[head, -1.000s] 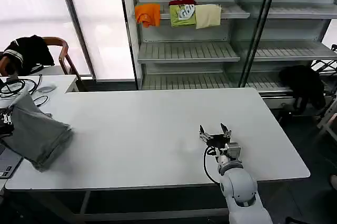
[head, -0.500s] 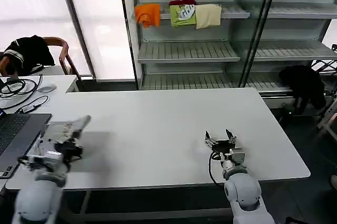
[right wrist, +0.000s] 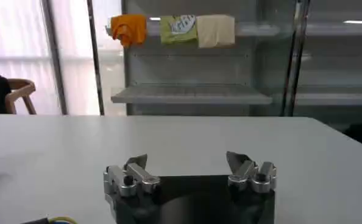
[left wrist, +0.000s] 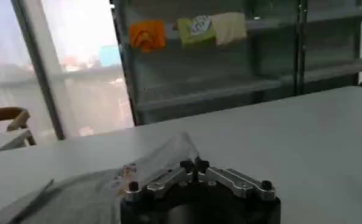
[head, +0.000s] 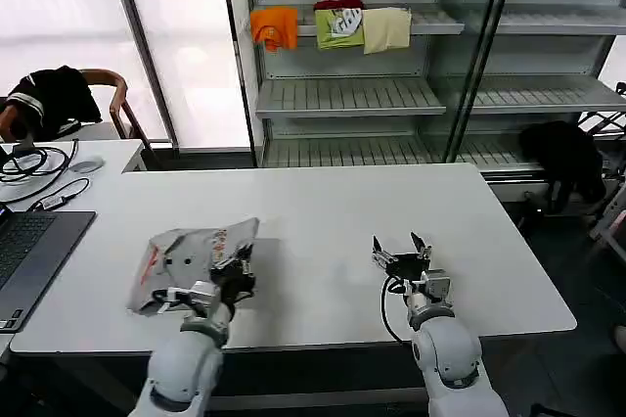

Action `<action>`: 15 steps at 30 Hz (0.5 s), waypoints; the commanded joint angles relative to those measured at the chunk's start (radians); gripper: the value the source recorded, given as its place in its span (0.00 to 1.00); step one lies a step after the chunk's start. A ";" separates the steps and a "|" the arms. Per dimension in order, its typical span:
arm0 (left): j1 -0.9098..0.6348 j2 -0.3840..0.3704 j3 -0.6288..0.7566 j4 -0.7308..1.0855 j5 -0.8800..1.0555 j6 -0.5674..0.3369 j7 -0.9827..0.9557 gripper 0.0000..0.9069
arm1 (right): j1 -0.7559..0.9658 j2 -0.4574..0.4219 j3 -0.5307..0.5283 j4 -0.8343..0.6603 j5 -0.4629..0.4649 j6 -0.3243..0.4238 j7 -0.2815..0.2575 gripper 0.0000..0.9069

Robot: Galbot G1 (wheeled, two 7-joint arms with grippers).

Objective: Fold and organize the clothes.

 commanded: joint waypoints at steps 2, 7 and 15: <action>-0.172 -0.194 0.227 0.269 -0.025 -0.066 -0.098 1.00 | 0.024 0.005 -0.013 0.038 0.060 -0.024 -0.023 1.00; -0.154 -0.189 0.254 0.239 -0.043 -0.059 -0.081 1.00 | 0.055 0.021 -0.023 0.025 0.159 -0.071 -0.032 1.00; -0.099 -0.068 0.206 0.025 -0.144 -0.019 -0.085 1.00 | 0.112 0.084 -0.102 -0.039 0.325 -0.134 -0.052 1.00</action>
